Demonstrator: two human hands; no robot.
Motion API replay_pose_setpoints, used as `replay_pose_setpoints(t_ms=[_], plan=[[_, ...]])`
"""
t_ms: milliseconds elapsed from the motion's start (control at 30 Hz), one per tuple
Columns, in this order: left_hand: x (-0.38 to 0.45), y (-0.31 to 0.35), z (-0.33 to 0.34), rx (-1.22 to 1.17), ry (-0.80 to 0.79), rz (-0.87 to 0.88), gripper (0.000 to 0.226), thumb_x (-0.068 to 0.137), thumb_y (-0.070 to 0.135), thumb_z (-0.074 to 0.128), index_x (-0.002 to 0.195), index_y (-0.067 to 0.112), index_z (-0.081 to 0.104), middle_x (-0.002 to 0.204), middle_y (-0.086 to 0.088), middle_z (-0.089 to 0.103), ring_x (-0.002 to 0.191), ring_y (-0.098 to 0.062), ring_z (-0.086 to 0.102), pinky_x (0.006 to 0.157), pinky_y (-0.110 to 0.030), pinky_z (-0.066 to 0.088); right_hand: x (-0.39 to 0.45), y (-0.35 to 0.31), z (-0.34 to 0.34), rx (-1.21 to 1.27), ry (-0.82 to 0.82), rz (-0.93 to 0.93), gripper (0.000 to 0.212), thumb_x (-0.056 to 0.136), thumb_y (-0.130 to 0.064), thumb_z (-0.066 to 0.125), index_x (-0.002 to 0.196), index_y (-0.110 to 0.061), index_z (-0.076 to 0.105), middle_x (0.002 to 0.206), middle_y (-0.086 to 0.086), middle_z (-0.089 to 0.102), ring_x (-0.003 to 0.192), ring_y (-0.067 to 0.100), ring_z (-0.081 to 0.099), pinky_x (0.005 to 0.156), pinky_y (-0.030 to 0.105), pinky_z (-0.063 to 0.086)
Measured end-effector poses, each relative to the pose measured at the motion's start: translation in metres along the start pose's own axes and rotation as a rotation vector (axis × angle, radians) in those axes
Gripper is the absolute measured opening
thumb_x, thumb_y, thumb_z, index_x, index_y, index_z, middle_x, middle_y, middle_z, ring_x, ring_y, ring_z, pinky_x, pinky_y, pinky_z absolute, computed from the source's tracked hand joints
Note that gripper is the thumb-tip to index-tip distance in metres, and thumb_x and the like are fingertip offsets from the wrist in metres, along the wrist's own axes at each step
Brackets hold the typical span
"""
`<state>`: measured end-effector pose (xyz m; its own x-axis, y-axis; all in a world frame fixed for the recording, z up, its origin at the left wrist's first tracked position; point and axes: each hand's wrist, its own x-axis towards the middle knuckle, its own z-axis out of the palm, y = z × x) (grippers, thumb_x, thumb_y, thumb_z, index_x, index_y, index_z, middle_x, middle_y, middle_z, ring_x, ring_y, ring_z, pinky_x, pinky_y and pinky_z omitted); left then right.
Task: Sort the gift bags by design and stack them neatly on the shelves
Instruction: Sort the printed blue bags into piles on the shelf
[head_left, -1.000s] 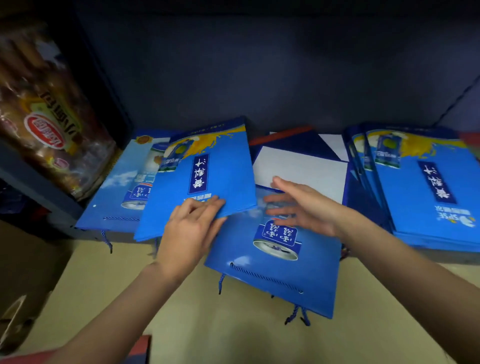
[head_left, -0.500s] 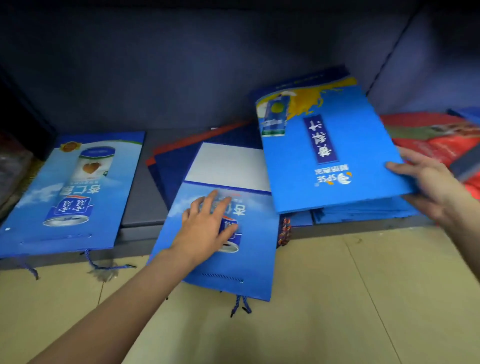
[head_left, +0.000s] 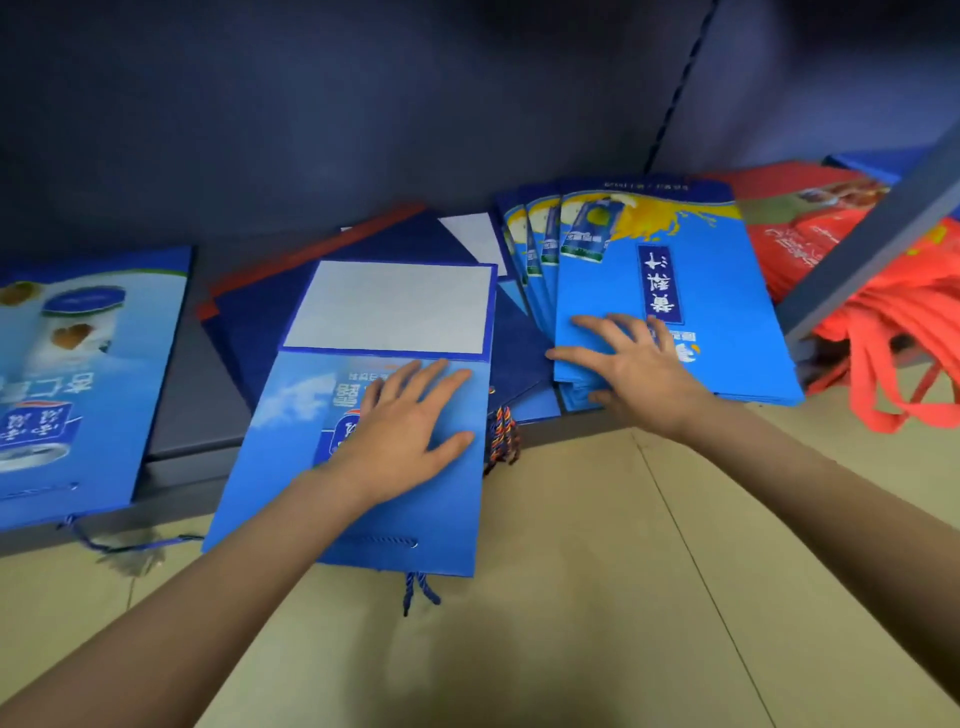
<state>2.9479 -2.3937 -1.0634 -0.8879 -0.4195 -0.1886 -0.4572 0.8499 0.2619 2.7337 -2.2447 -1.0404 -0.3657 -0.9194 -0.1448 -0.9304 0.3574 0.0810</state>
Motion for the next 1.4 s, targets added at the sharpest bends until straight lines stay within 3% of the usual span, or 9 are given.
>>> replay_pose_setpoints(t_ms=[167,367,567,733,833,933,1067,1167,1400], plan=[[-0.035,-0.06,0.002,-0.154,0.288,-0.309,0.066,0.082,0.05,0.033,0.136,0.014,0.044,0.142,-0.006,0.042,0.129,-0.032,0.038,0.105,-0.047,0.03,-0.002,-0.037,-0.005,0.229,0.161,-0.082,0.047,0.08,-0.024,0.07,0.124,-0.02,0.053,0.143,0.008,0.035,0.132,0.031,0.029,0.112,0.051,0.019],[-0.085,-0.093,0.006,-0.326,0.276,-0.652,0.045,0.091,0.011,0.051,0.135,0.01,0.043,0.132,-0.018,0.042,0.115,-0.038,0.046,0.097,-0.042,0.035,-0.024,-0.138,0.001,0.802,-0.118,0.08,0.083,0.081,-0.025,0.069,0.145,-0.023,0.016,0.122,0.0,0.027,0.095,0.018,0.052,0.09,0.029,0.045],[-0.093,-0.081,-0.007,-0.636,0.556,-0.698,0.042,0.092,0.01,0.048,0.133,0.013,0.044,0.123,-0.007,0.046,0.081,-0.01,0.046,0.073,-0.017,0.027,-0.015,-0.163,-0.048,0.926,0.324,0.065,0.069,0.082,-0.002,0.062,0.141,-0.018,0.031,0.14,0.001,0.026,0.123,0.015,0.04,0.106,0.029,0.036],[-0.105,-0.11,-0.037,-0.673,0.765,-0.786,0.043,0.092,0.01,0.046,0.134,0.014,0.043,0.125,-0.011,0.042,0.091,-0.019,0.044,0.081,-0.021,0.028,0.026,-0.196,-0.069,0.877,0.353,-0.072,0.061,0.086,-0.003,0.057,0.141,-0.01,0.032,0.151,0.008,0.022,0.135,0.018,0.031,0.106,0.02,0.026],[-0.125,-0.157,-0.058,-0.561,0.827,-0.864,0.044,0.09,0.01,0.047,0.135,0.011,0.045,0.131,-0.018,0.045,0.115,-0.033,0.046,0.099,-0.028,0.028,0.069,-0.229,-0.065,0.902,0.27,-0.224,0.06,0.085,-0.005,0.06,0.139,-0.004,0.034,0.149,0.013,0.025,0.134,0.026,0.034,0.11,0.038,0.032],[-0.15,-0.215,-0.072,-0.314,0.75,-0.915,0.049,0.091,0.013,0.051,0.138,0.002,0.042,0.14,-0.026,0.038,0.129,-0.037,0.036,0.108,-0.034,0.024,0.113,-0.272,-0.063,0.899,0.048,-0.319,0.064,0.086,-0.015,0.063,0.141,-0.002,0.032,0.147,0.016,0.031,0.135,0.028,0.033,0.112,0.038,0.029],[-0.178,-0.264,-0.056,-0.122,0.393,-0.871,0.071,0.088,0.038,0.052,0.146,0.004,0.027,0.149,-0.022,0.029,0.139,-0.039,0.02,0.115,-0.045,0.016,0.128,-0.312,-0.042,0.699,-0.289,-0.314,0.04,0.092,-0.016,0.054,0.131,-0.008,0.049,0.133,0.009,0.053,0.123,0.023,0.049,0.096,0.023,0.036],[-0.186,-0.252,-0.028,-0.186,0.212,-0.854,0.075,0.082,0.062,0.04,0.147,0.029,0.024,0.155,-0.008,0.02,0.143,-0.034,0.01,0.115,-0.049,0.012,0.124,-0.325,-0.031,0.682,-0.308,-0.356,0.035,0.092,-0.004,0.045,0.126,-0.008,0.055,0.125,0.009,0.06,0.118,0.021,0.053,0.093,0.018,0.036],[-0.171,-0.219,-0.001,-0.088,0.157,-0.762,0.062,0.093,0.045,0.043,0.147,0.036,0.015,0.158,0.0,-0.001,0.144,-0.03,-0.007,0.113,-0.054,-0.002,0.11,-0.344,-0.027,0.556,-0.295,-0.511,0.046,0.092,-0.003,0.04,0.136,-0.013,0.047,0.141,0.003,0.047,0.134,0.019,0.037,0.107,0.024,0.027]])
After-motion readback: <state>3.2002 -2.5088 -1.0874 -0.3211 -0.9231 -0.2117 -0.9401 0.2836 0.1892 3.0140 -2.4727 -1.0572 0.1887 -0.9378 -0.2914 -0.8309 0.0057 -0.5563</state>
